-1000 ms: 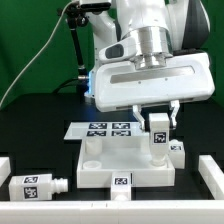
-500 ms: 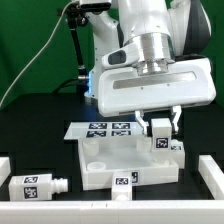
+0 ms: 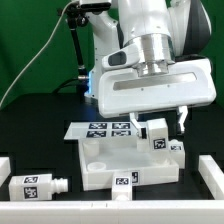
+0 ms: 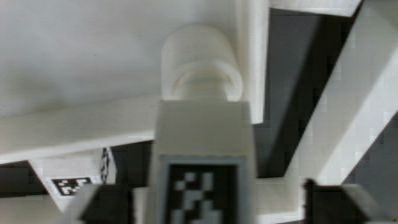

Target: Assemble one leg

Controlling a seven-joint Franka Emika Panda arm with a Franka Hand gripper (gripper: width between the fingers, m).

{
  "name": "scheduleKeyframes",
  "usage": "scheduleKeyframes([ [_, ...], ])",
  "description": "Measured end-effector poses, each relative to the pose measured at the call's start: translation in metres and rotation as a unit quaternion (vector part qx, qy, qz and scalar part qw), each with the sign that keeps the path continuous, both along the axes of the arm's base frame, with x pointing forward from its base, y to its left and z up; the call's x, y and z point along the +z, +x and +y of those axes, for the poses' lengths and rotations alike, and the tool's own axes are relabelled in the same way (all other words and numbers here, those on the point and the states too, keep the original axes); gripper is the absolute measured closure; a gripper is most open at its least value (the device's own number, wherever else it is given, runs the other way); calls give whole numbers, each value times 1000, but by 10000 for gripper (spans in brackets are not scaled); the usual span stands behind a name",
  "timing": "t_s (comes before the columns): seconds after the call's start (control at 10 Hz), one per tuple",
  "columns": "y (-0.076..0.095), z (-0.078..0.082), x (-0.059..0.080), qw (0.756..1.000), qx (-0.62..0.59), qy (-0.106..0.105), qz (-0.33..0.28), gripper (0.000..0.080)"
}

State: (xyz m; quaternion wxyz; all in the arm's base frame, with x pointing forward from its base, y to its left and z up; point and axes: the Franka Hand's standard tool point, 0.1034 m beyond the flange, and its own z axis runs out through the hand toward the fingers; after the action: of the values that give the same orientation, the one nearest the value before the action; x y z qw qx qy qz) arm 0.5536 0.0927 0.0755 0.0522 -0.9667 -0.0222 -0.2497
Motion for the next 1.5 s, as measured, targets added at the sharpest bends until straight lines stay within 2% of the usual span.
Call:
scheduleKeyframes([
  [0.1, 1, 0, 6, 1000, 1, 1, 5, 188],
  [0.3, 3, 2, 20, 1000, 7, 3, 21, 158],
  [0.4, 6, 2, 33, 999, 12, 5, 38, 151],
  [0.5, 6, 1, 31, 999, 10, 4, 32, 151],
  [0.6, 0, 6, 23, 997, 18, 10, 75, 150],
  [0.9, -2, 14, 27, 982, 36, 27, 183, 150],
  [1.1, 0, 4, 29, 964, 39, 39, 259, 150],
  [1.2, 6, 3, 31, 962, 39, 42, 267, 150],
  [1.5, 7, 3, 31, 962, 38, 42, 265, 150],
])
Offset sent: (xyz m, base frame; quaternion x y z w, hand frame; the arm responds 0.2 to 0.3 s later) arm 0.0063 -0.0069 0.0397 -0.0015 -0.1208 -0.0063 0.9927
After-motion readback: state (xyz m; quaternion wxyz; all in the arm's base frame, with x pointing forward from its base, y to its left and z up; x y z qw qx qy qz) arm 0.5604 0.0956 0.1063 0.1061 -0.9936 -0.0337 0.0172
